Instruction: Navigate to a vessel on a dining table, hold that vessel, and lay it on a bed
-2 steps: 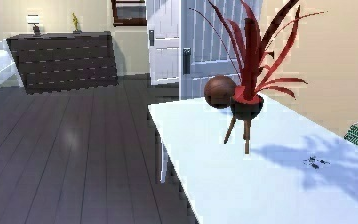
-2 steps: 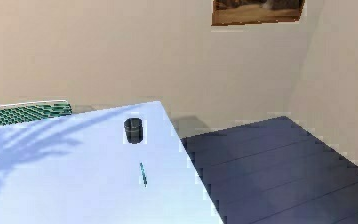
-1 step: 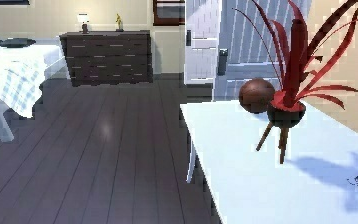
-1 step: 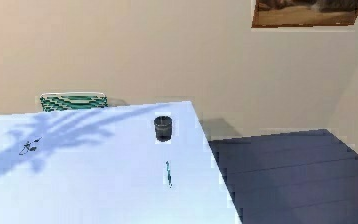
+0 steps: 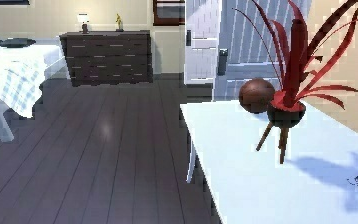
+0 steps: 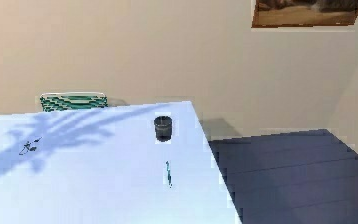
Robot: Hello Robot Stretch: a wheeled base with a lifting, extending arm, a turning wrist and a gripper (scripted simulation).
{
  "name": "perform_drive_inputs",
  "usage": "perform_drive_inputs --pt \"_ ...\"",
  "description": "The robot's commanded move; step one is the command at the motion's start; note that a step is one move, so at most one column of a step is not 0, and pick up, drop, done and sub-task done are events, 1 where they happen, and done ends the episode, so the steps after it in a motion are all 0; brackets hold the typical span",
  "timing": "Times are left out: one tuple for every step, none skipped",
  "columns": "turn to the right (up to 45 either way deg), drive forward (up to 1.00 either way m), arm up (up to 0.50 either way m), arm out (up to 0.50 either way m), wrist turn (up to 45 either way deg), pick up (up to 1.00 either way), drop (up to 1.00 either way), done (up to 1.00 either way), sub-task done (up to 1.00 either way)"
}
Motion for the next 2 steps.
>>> perform_drive_inputs --pt "0.0 0.0 0.36 0.0 0.0 0.0 0.0 0.0 0.0" --pt "0.0 0.0 0.0 0.48 0.0 0.0 0.0 0.0 0.0"
